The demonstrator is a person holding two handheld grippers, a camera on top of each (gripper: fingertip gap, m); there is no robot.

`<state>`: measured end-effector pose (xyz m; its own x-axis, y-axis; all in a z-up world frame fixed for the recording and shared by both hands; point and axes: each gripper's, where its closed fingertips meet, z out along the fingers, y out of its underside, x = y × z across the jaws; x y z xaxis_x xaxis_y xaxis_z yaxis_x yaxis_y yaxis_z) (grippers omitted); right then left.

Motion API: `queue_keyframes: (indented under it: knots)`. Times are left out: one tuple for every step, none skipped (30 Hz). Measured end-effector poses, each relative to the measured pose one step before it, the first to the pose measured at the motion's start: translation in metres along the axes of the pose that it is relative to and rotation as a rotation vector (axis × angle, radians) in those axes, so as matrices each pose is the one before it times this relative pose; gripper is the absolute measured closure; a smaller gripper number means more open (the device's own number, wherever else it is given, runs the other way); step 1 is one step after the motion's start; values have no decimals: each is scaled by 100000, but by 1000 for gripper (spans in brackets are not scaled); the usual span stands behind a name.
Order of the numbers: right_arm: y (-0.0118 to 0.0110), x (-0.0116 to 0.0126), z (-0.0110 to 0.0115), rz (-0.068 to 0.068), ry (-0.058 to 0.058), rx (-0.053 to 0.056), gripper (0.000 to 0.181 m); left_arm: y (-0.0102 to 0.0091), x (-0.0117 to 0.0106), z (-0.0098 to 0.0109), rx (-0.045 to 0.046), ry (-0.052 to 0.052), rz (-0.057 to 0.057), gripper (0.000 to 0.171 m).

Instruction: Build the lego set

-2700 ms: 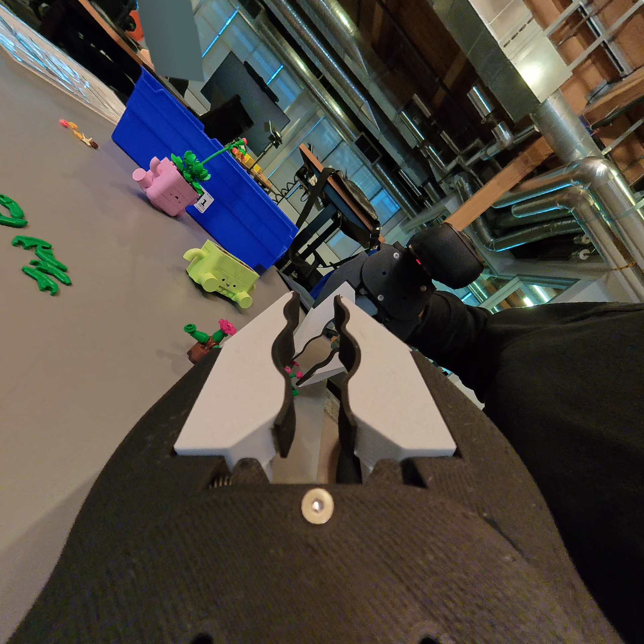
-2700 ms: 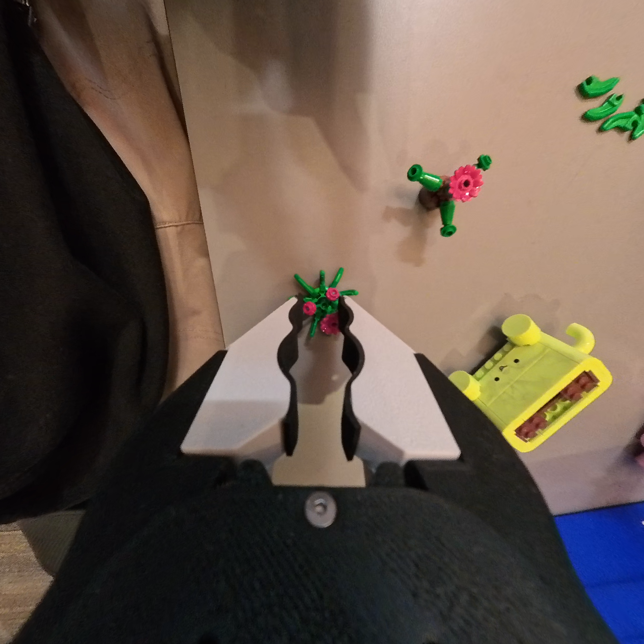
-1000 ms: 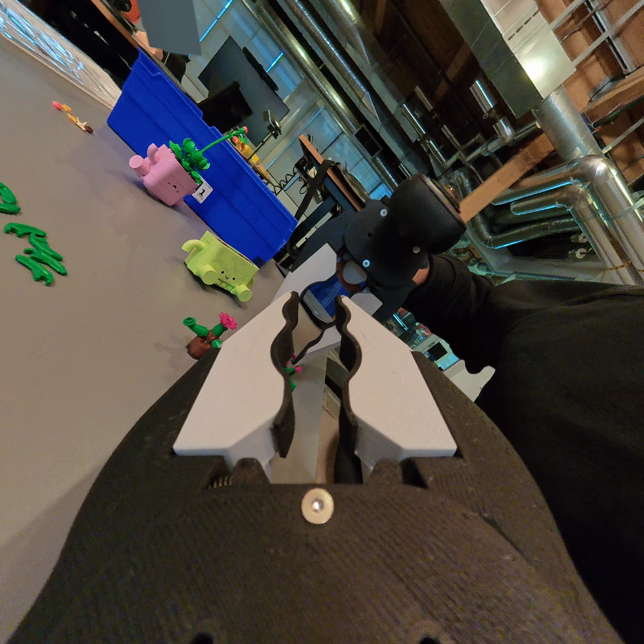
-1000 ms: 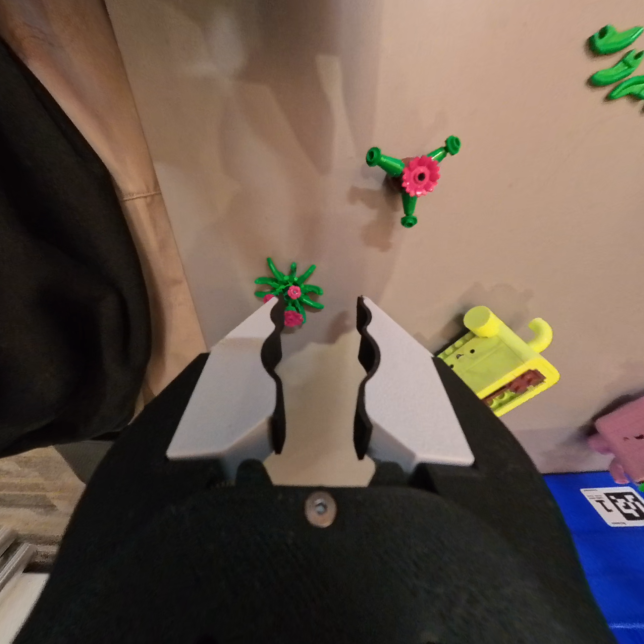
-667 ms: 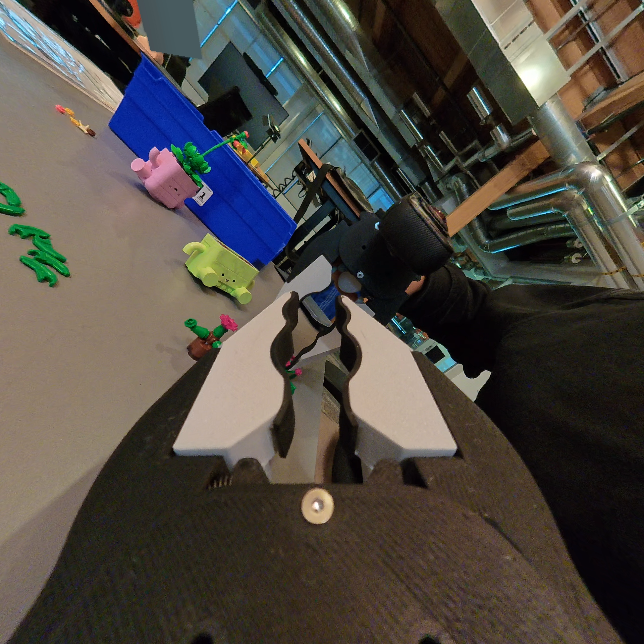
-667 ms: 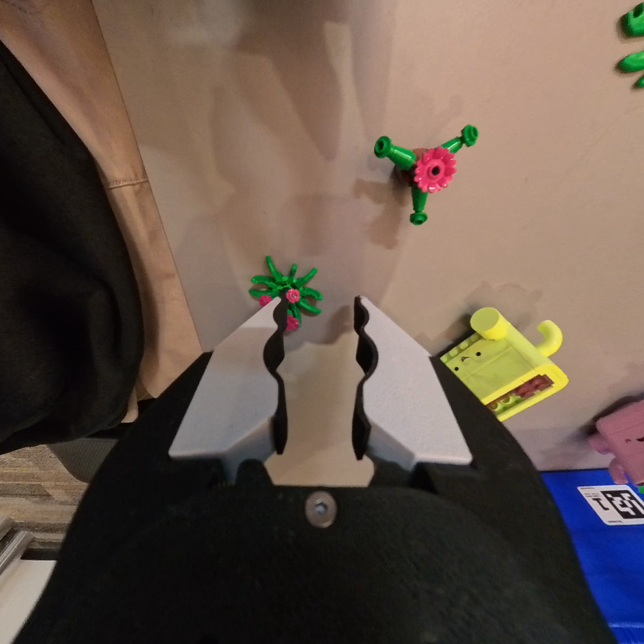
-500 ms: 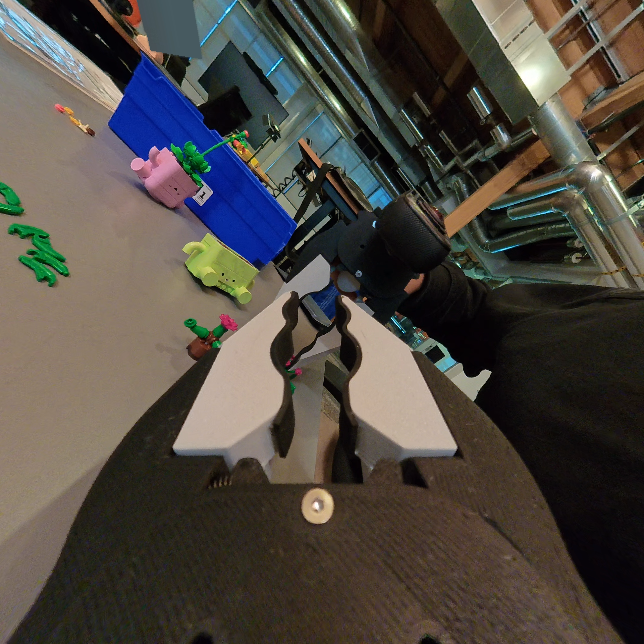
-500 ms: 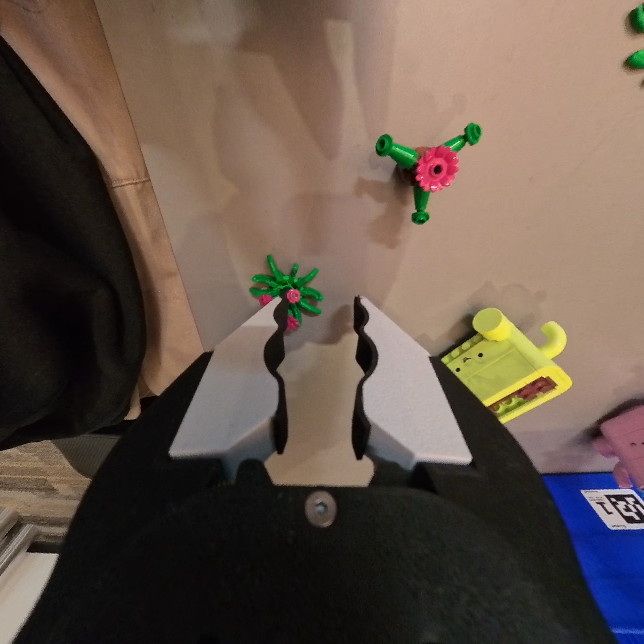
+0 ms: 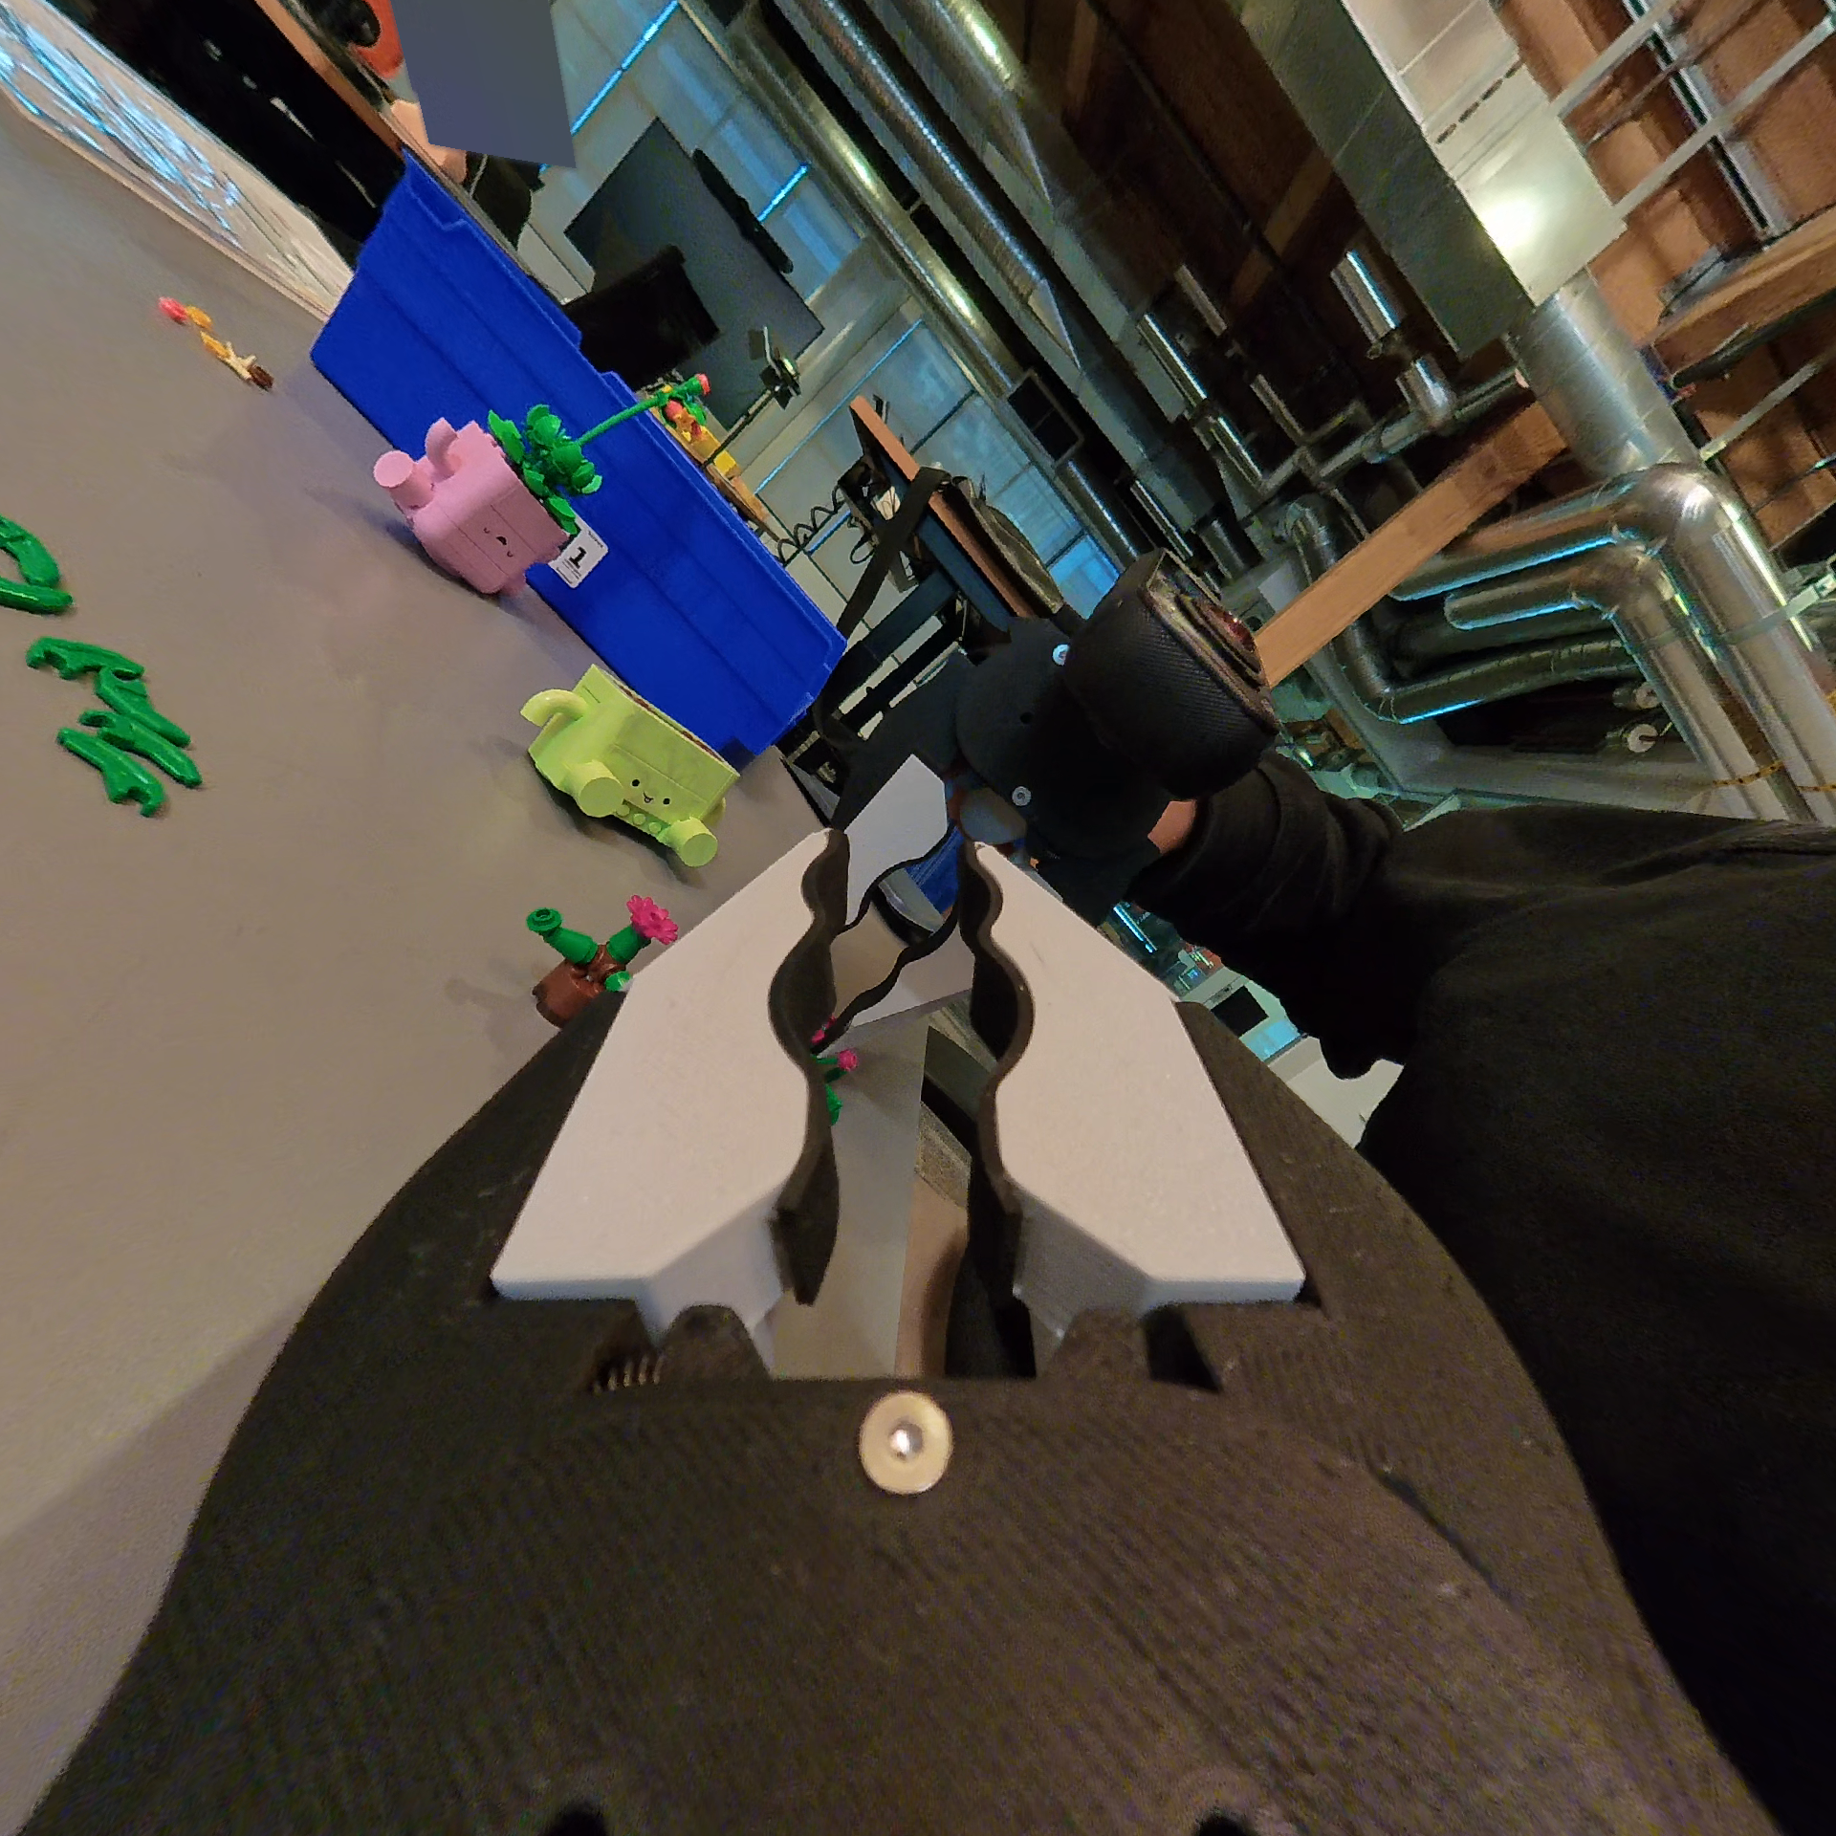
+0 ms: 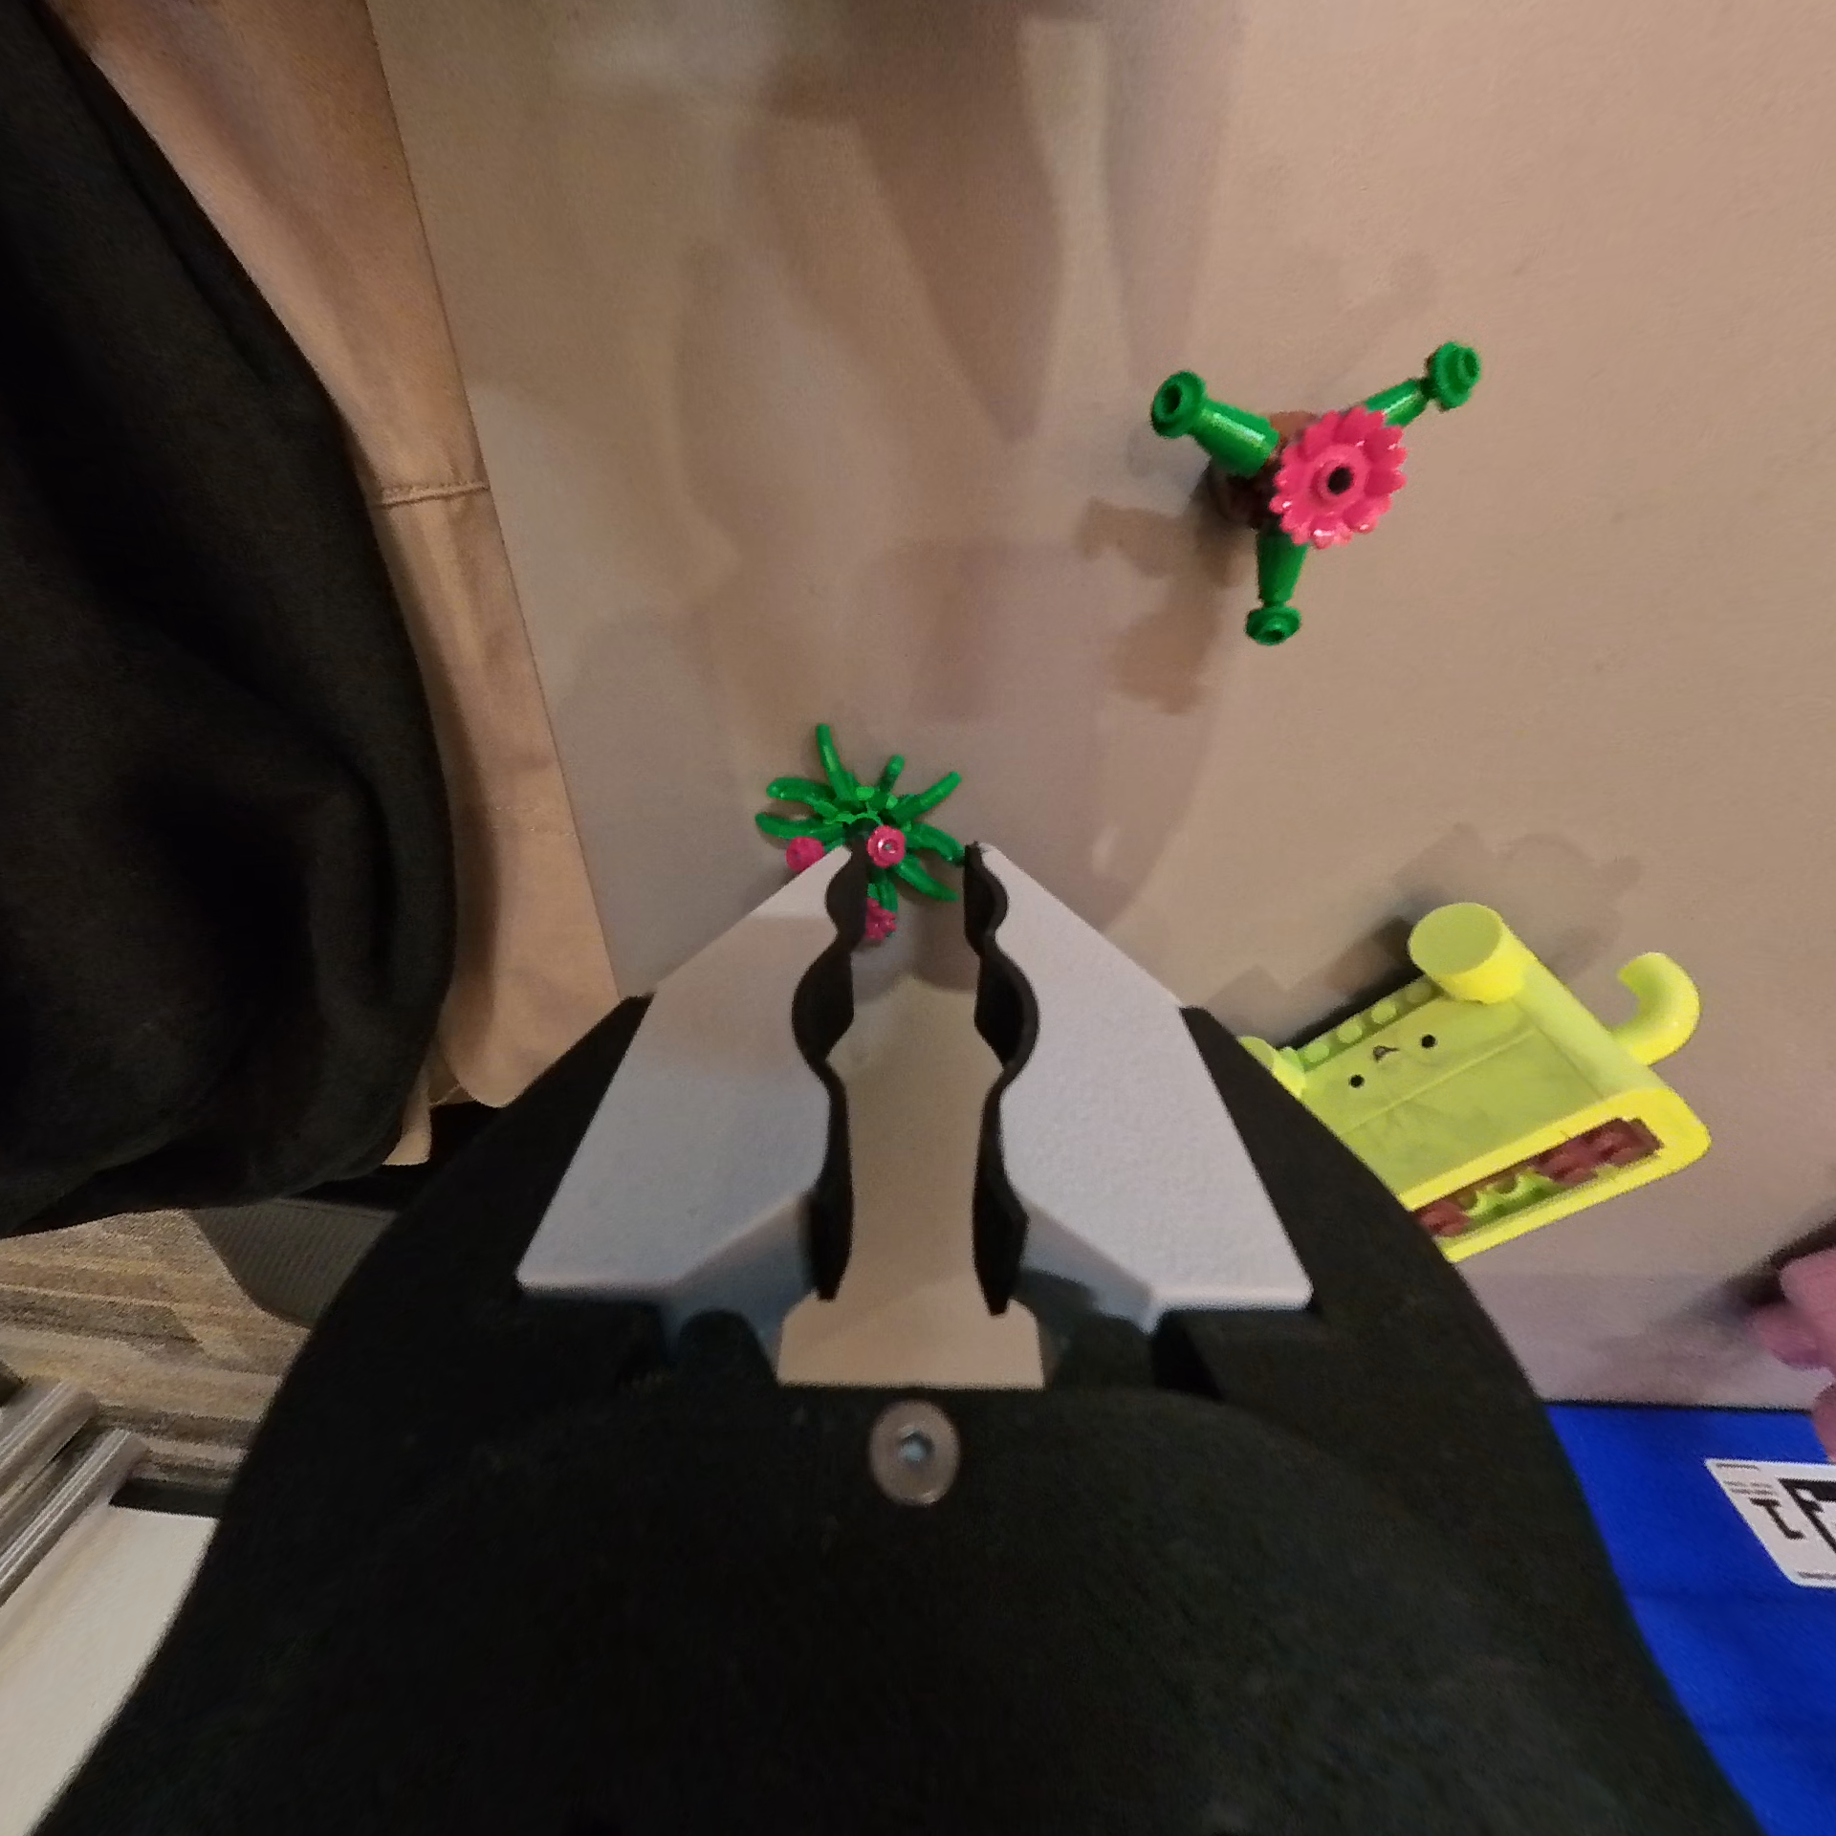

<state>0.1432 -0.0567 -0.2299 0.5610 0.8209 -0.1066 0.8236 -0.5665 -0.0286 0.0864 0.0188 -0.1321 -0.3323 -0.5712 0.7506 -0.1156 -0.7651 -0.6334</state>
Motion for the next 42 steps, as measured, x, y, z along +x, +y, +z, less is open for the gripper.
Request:
queue_keyframes:
  knots:
    - [-17, 6, 5, 97, 30, 80, 163, 7, -1, 15, -22, 60, -75, 152]
    - [-4, -1, -8, 90, 141, 7, 163, 11, 10, 10, -30, 41, -26, 152]
    - [-18, 7, 0, 53, 297, -62, 163, 5, -7, -3, -37, -36, 27, 152]
    - [-11, 6, -10, 108, 484, -92, 163, -1, -7, 0, 5, -37, 29, 152]
    - [-10, 80, -15, -2, 980, -2, 162, -7, 4, -5, 60, 14, 17, 152]
    - [-23, 265, -42, -65, 2159, 410, 156, -1, 4, -8, 18, 13, 14, 152]
    - [13, 430, -93, -91, 3334, 654, 146, 9, -23, -3, -22, -92, 36, 152]
    - [23, 328, -158, -31, 2474, 884, 138, -7, -7, -7, 12, -73, 105, 152]
    - [-80, 146, -286, 433, 1113, 1795, 134, -6, -15, -16, 13, -117, 176, 152]
    - [-224, 119, -413, 1414, 513, 3110, 132, -18, -16, -4, -2, -159, 277, 152]
    - [-287, 83, -542, 2311, -124, 3950, 131, 8, -24, 0, -93, -177, 291, 152]
    - [-191, 142, -582, 2852, -114, 3923, 130, 19, -1, 5, -155, -172, 340, 151]
    - [-84, 299, -601, 2972, 836, 3667, 130, 31, -7, 15, -195, -195, 417, 152]
    - [12, 372, -589, 2811, 1569, 3769, 129, 46, 7, 31, -292, -252, 631, 151]
    - [33, 323, -567, 2644, 1633, 4183, 129, 69, 14, 33, -490, -395, 920, 151]
    - [-9, 254, -531, 2767, 1545, 4950, 129, 82, 13, 42, -640, -450, 1257, 151]
    - [-97, 152, -497, 2849, 1367, 5908, 129, 86, 40, 44, -657, -605, 1613, 151]
    - [-141, 38, -470, 2650, 1113, 6571, 128, 68, 68, 24, -609, -790, 2230, 151]
    - [-167, 135, -403, 2385, 2129, 7206, 125, 63, 103, 17, -660, -949, 2798, 151]
    - [-167, 239, -367, 1940, 3267, 7543, 121, 0, 92, 4, -341, -1365, 3633, 151]
    - [-89, 185, -329, 1370, 3182, 7099, 122, -103, 27, 1, 15, -2091, 4417, 151]
    - [-18, 138, -249, 1269, 3100, 6669, 122, -143, 25, 12, 174, -2310, 5084, 151]
    - [-28, 67, -166, 1035, 2931, 6473, 122, -85, 30, 33, -162, -2343, 5668, 151]
    - [-25, 60, -88, 687, 2961, 6137, 122, 5, -35, 66, -761, -2681, 6304, 151]
    - [-53, 139, -29, 572, 3343, 5899, 122, 111, -127, 75, -1399, -3154, 6871, 151]
    - [-122, 275, 5, 152, 3865, 5954, 122, 121, -148, 91, -1825, -3433, 6766, 151]
    - [-172, 564, 65, -546, 4842, 6079, 120, 92, -38, 117, -1847, -2750, 6584, 151]
    - [-138, 675, 212, -1417, 4282, 6081, 124, 111, -61, 115, -1593, -2945, 6268, 151]
    - [-37, 486, 392, -1475, 1366, 5322, 128, 155, -254, 117, -1441, -3878, 4954, 149]
    - [144, 320, 510, 218, -881, 2795, 126, 76, -223, 127, -481, -3347, 3050, 145]
    - [273, 363, 544, 2017, -1114, 485, 126, 20, -123, 120, 62, -2249, 1711, 138]
    - [128, 209, 515, 3509, -1761, 115, 122, 23, -155, 89, -319, -2082, 1045, 131]
    - [-186, -126, 360, 4169, -3325, 1438, 120, -41, -206, 98, -206, -2111, 1256, 123]
    - [-405, -288, 179, 3734, -3600, 3383, 120, 54, -346, 113, -888, -2943, 1890, 114]
    - [-463, -348, -5, 2853, -3273, 4401, 121, 194, -533, 157, -1934, -3825, 2595, 104]
    - [-331, -463, -154, 2188, -3327, 4257, 124, 260, -523, 215, -2234, -3410, 3146, 94]
    - [-165, -427, -257, 1433, -2845, 3689, 131, 232, -506, 289, -2221, -2937, 2840, 86]
    - [-301, -283, -370, 117, -1701, 3205, 136, 167, -419, 341, -1696, -1904, 2548, 82]
    - [-423, -135, -400, -948, -168, 3503, 142, 28, -311, 358, -703, -936, 1499, 80]
    - [-377, 19, -319, -933, 876, 3069, 145, -60, -236, 375, 32, 9, 126, 79]
    - [-241, 48, -214, -488, 859, 2034, 148, -115, -162, 408, 298, 952, -889, 78]
    - [-89, -24, -74, -193, 16, 754, 150, -107, -186, 442, 263, 1350, -1740, 78]
